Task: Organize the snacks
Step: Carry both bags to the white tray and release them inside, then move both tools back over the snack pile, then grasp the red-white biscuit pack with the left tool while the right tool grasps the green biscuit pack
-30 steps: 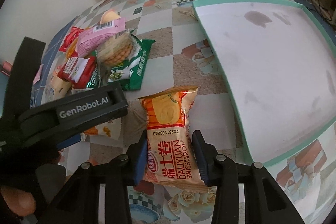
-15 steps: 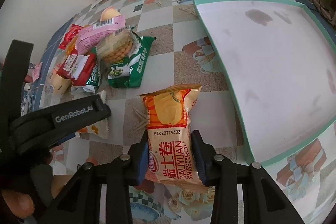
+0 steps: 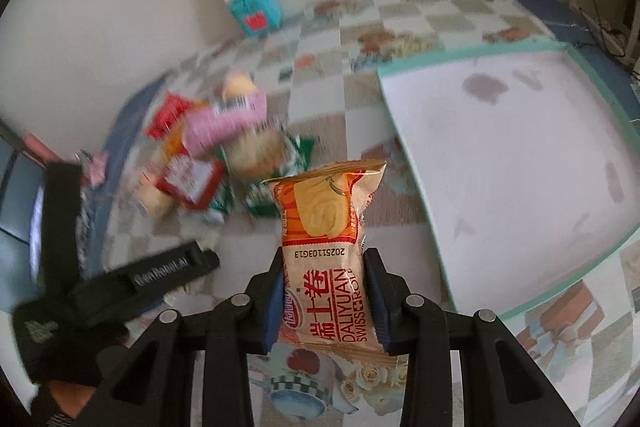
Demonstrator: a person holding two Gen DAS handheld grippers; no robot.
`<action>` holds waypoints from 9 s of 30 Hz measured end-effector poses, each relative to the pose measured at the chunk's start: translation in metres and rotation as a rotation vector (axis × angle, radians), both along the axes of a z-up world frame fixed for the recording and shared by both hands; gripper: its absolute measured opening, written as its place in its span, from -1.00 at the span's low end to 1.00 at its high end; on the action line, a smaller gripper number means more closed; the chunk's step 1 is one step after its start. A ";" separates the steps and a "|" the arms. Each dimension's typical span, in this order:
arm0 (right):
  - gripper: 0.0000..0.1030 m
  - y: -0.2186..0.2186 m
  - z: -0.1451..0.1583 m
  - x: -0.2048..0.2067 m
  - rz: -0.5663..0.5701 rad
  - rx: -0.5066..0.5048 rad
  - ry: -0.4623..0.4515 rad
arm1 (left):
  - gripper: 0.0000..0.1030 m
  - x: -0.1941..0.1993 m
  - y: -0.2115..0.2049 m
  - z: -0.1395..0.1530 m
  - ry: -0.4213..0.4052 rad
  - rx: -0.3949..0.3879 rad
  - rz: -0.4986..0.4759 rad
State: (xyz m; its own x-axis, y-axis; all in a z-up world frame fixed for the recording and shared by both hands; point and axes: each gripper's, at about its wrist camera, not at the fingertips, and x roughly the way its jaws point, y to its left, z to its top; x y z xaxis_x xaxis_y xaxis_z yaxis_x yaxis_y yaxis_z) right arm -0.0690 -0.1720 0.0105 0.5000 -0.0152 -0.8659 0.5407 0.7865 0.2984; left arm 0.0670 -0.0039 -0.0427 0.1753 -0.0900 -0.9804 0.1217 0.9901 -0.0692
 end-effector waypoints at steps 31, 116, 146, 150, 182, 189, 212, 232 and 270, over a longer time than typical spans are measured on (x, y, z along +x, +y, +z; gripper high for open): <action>-0.25 -0.122 -0.010 -0.066 -0.450 0.030 0.075 | 0.55 -0.023 -0.065 0.008 -0.112 0.082 -0.365; 1.00 -0.131 0.081 -0.012 -0.408 -0.288 0.037 | 0.87 0.043 0.018 0.088 -0.224 0.047 0.223; 1.00 0.003 0.058 0.097 -0.077 -0.219 -0.008 | 0.87 0.079 0.127 0.074 -0.187 0.046 0.428; 1.00 0.011 0.050 0.103 -0.059 -0.194 -0.008 | 0.87 0.082 0.130 0.072 -0.178 0.050 0.426; 1.00 -0.015 -0.050 0.114 -0.036 -0.099 0.242 | 0.87 0.083 0.021 0.035 0.008 -0.100 0.104; 1.00 -0.032 -0.035 0.110 -0.094 -0.117 0.192 | 0.87 0.081 -0.007 0.036 0.021 -0.135 0.051; 1.00 -0.054 -0.022 0.108 -0.153 -0.107 0.124 | -0.02 0.085 -0.039 0.017 0.034 -0.102 0.033; 0.94 -0.002 -0.037 0.155 0.153 -0.201 0.099 | -0.11 0.097 0.006 0.027 0.056 -0.163 0.108; -0.66 -0.014 -0.003 0.136 0.181 -0.180 0.021 | -0.15 0.085 -0.005 0.042 0.021 -0.150 0.101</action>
State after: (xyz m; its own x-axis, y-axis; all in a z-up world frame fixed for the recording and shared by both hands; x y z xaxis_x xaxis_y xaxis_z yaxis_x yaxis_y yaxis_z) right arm 0.0673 -0.1860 0.0077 0.4910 -0.0819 -0.8673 0.3907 0.9106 0.1352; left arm 0.1517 -0.0092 -0.0006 0.1709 -0.2180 -0.9609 0.0187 0.9758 -0.2180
